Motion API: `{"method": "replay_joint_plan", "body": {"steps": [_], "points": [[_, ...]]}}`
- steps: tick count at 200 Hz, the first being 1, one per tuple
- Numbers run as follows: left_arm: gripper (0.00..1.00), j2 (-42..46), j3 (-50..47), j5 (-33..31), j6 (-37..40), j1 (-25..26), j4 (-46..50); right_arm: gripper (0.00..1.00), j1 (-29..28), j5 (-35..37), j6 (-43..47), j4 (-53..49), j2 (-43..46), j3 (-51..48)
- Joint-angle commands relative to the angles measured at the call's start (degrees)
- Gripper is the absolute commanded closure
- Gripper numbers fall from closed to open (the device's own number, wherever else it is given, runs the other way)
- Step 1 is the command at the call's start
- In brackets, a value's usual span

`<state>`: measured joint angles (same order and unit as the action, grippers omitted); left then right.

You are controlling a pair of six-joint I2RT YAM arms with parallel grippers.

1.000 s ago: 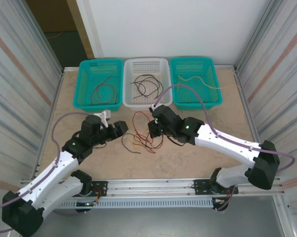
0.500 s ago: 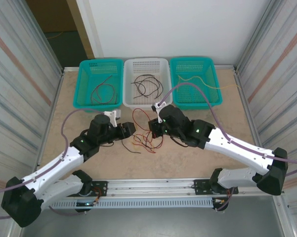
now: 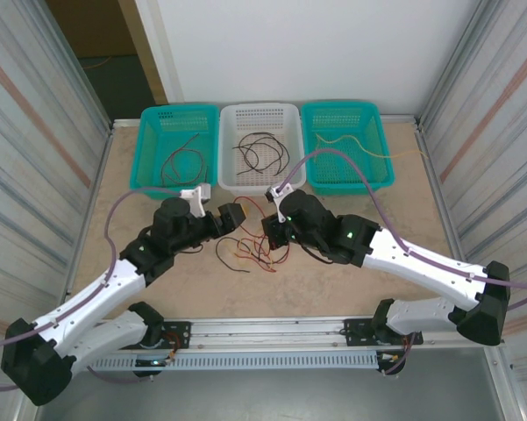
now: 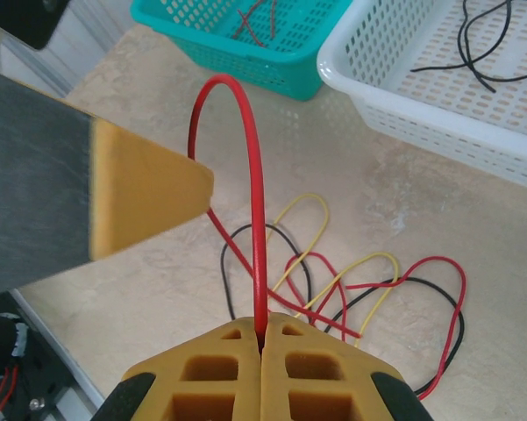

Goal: Untangle the cables

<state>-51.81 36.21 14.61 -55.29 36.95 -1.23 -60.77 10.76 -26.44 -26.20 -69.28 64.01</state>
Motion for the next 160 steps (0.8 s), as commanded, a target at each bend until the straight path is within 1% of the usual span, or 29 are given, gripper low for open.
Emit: {"method": "replay_joint_plan", "body": {"steps": [1, 16, 34, 58, 78, 102, 114, 129, 144, 160], "points": [[0.12, 0.39, -2.21, 0.52, -11.79, 1.65, -9.57, 0.97, -0.41, 1.98, 0.78, 0.48, 0.11, 1.64], [0.11, -0.82, -3.47, -0.29, -16.06, 2.65, -13.18, 0.98, -0.83, 2.36, 0.76, 0.51, -0.65, 1.71], [0.11, -2.13, -4.26, -1.89, -18.88, 4.14, -16.60, 0.98, -1.83, 3.32, 0.88, 0.78, -1.53, 1.57], [0.14, -2.88, -4.58, -4.61, -21.82, 4.62, -17.04, 0.98, -3.40, 4.74, 1.54, 0.86, -2.83, 1.72], [0.13, -2.75, -5.60, -7.40, -24.69, 4.55, -17.95, 0.99, -4.52, 6.42, 2.11, 1.10, -3.75, 1.60], [0.12, -3.03, -6.29, -7.96, -27.20, 4.45, -19.33, 0.99, -4.93, 6.97, 1.96, 1.97, -4.62, 1.04], [0.12, -2.96, -6.78, -8.07, -28.90, 4.56, -18.98, 0.99, -4.97, 7.79, 1.70, 2.28, -4.78, 0.77], [0.13, -2.53, -7.66, -8.37, -30.68, 4.54, -17.83, 1.00, -4.97, 10.74, 0.96, 2.20, -4.73, 0.53], [0.13, -0.70, -8.40, -9.85, -32.08, 4.55, -13.29, 1.00, -4.88, 14.19, 0.33, 2.24, -4.10, 0.21], [0.12, 1.98, -8.96, -11.92, -34.76, 4.54, -5.77, 1.00, -4.49, 16.33, -0.07, 3.09, -3.12, -0.58]]}}
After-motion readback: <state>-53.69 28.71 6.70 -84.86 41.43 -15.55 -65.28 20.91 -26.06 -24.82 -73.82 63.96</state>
